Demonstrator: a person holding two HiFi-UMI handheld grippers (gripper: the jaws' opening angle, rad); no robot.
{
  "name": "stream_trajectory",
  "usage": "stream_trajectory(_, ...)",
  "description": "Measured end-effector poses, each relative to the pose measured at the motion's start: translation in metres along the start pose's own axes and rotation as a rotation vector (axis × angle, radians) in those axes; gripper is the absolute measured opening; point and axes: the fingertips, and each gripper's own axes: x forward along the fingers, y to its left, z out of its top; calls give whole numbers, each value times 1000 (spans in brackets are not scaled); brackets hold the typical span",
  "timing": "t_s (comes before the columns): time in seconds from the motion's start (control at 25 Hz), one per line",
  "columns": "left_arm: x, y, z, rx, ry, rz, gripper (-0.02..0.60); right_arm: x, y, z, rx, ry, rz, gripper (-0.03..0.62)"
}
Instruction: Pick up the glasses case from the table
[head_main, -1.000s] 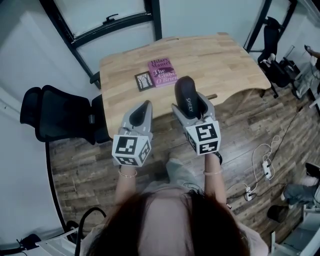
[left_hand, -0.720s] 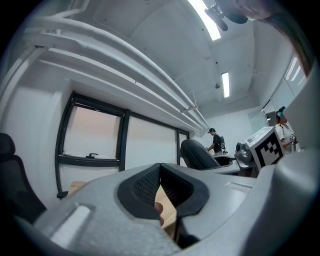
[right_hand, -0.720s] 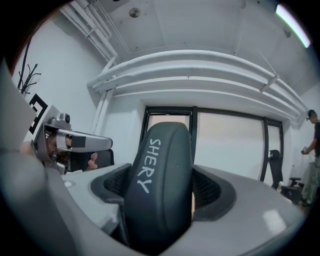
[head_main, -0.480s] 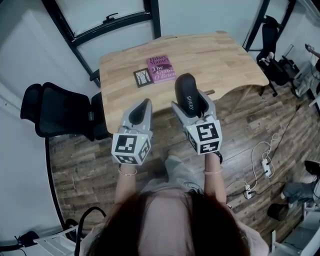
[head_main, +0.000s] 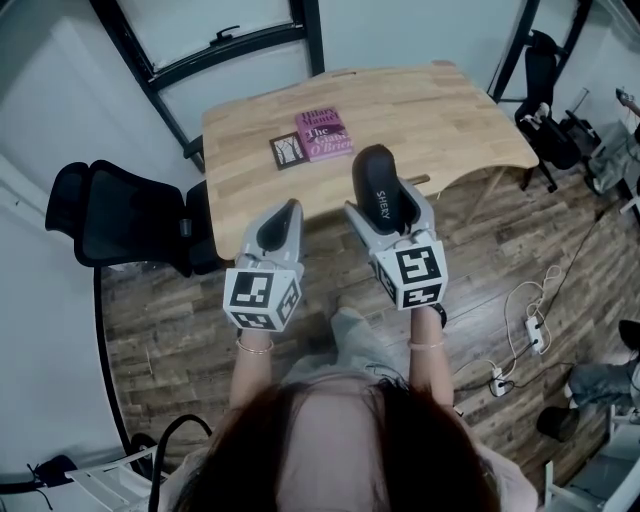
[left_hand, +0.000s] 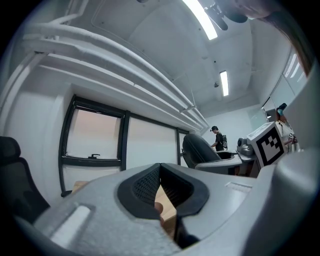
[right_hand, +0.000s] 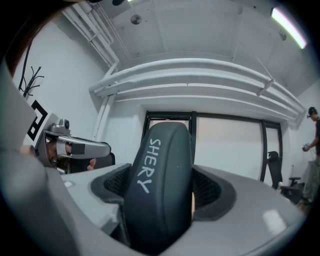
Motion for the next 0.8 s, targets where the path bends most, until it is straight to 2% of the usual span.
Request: stream_trajectory(0.8, -6, -14, -9, -3, 5, 4, 9, -14, 4, -9, -12, -2, 15, 372)
